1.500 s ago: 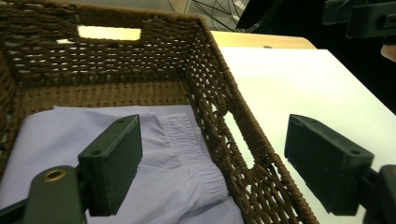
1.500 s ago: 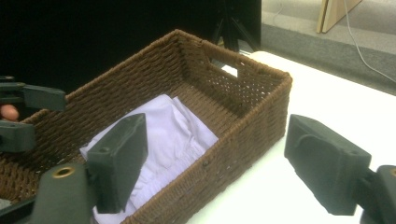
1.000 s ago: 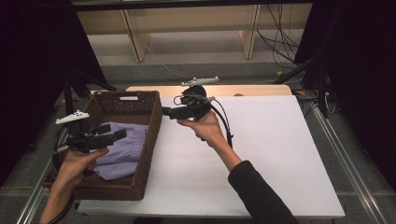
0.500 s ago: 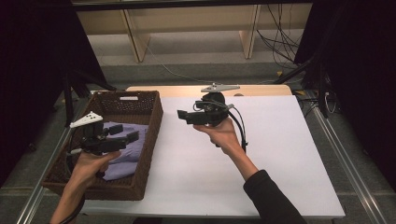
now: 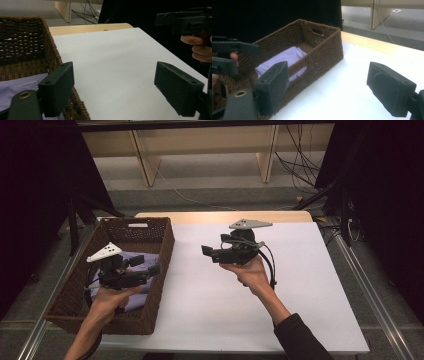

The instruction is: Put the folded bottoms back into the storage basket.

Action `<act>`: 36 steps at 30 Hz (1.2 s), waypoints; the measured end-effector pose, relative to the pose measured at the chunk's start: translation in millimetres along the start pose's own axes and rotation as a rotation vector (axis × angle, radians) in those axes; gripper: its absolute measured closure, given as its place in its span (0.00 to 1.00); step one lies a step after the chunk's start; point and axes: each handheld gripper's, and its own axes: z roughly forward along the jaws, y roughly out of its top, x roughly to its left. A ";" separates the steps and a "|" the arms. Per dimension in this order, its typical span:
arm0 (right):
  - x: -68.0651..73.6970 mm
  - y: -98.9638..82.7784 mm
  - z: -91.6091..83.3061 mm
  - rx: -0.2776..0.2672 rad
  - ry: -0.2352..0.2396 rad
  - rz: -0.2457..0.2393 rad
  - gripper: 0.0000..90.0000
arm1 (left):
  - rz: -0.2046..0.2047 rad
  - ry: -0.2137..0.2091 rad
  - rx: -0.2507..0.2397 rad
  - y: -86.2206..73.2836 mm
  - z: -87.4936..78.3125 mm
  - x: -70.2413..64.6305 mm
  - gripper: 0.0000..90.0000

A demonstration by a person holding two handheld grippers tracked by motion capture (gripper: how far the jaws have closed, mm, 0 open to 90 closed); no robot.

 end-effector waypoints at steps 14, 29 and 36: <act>-0.5 -20.7 -23.8 -0.031 -0.002 -0.012 0.21 | -0.006 -0.086 -0.013 -8.6 12.8 -22.7 0.18; 2.2 -34.8 -38.1 -0.038 -0.004 -0.025 0.21 | 0.024 -0.094 -0.003 -18.2 22.0 -34.5 0.18; 3.9 -40.5 -44.9 -0.048 -0.005 -0.032 0.21 | 0.052 -0.096 0.006 -22.7 25.6 -39.9 0.18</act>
